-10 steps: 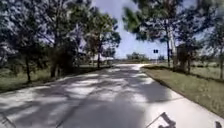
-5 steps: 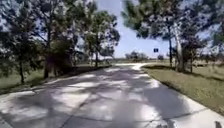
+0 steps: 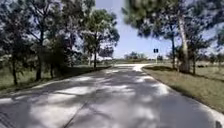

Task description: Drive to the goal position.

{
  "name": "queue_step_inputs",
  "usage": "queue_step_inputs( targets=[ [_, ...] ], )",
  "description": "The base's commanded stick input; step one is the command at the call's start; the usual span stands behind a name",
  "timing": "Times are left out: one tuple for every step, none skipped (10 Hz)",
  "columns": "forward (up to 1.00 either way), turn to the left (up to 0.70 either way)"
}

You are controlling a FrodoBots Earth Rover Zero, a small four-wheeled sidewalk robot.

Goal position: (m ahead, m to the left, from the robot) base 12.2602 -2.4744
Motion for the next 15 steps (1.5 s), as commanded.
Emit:
queue_step_inputs(
  targets=[
    [0.85,0.0],
    [0.85,0.0],
    [0.85,0.0],
    [0.85,0.0],
    [0.85,0.0],
    [0.85,0.0],
    [0.85,0.0],
    [0.85,0.0],
    [0.85,0.0],
    [0.85,0.0],
    [0.85,0.0],
    [0.85,0.0],
    [0.85,0.0],
    [0.85,0.0],
    [0.85,0.0]
  ],
)
